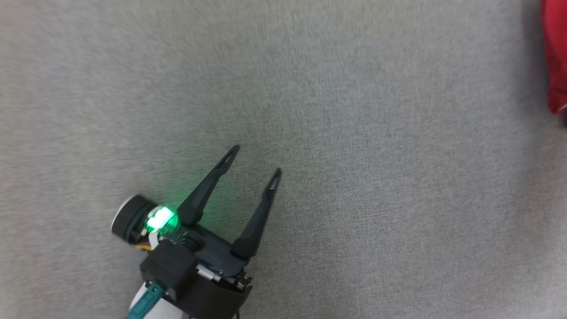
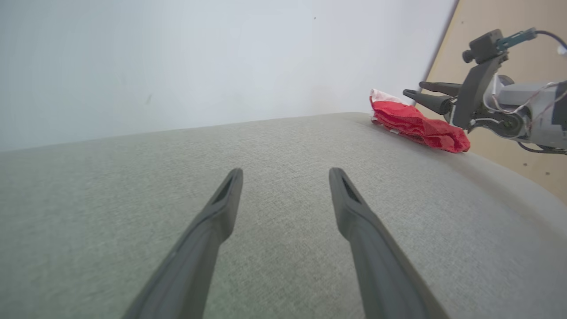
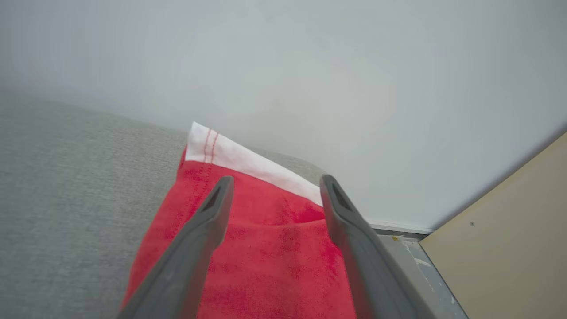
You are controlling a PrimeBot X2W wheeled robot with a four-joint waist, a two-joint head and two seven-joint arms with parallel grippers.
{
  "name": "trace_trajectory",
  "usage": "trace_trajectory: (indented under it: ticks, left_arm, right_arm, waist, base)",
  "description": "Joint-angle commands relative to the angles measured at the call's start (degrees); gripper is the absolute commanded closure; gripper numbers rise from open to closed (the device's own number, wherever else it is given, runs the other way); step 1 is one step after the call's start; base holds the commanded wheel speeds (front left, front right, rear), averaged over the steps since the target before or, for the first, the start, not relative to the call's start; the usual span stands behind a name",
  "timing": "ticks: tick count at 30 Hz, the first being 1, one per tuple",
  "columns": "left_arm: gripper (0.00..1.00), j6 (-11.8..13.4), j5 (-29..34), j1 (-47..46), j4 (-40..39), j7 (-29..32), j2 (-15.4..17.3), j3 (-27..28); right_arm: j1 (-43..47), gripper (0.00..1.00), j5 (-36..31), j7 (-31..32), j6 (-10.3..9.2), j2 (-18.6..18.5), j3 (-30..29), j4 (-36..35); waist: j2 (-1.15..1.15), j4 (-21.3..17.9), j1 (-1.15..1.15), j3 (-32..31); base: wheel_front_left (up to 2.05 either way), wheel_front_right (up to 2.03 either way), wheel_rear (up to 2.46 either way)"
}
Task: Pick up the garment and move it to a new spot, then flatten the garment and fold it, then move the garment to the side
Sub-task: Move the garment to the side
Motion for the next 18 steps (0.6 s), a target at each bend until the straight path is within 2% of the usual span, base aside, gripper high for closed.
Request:
trace_trajectory:
  ticks: [1,7,12,18]
  left_arm:
    - [0.00,0.9,-1.1,1.8,0.7,-0.4,-0.6,0.9]
    - [0.00,3.8,-6.4,6.5,4.1,-0.4,-2.6,5.9]
    - [0.00,4.5,-8.1,9.8,6.3,-0.4,-3.5,10.4]
    - [0.00,4.9,-7.9,14.3,7.2,-0.4,-4.6,15.5]
  right_arm:
    - [2.3,0.00,1.7,-0.1,-0.06,1.2,0.9,-1.6]
    - [10.2,0.00,8.2,-0.1,-0.05,5.6,6.4,-6.5]
    - [15.6,0.00,11.7,-0.1,-0.05,8.6,11.2,-8.5]
    - [22.3,0.00,12.7,-0.1,-0.05,12.5,13.9,-10.8]
  waist:
    - [-0.01,2.5,0.00,-5.6]
    - [-0.01,5.9,0.00,-12.5]
    - [-0.01,8.0,0.00,-17.9]
    - [-0.01,9.3,0.00,-23.8]
  base:
    - [0.00,0.00,0.00]
    - [0.00,0.00,0.00]
    - [0.00,0.00,0.00]
    - [0.00,0.00,0.00]
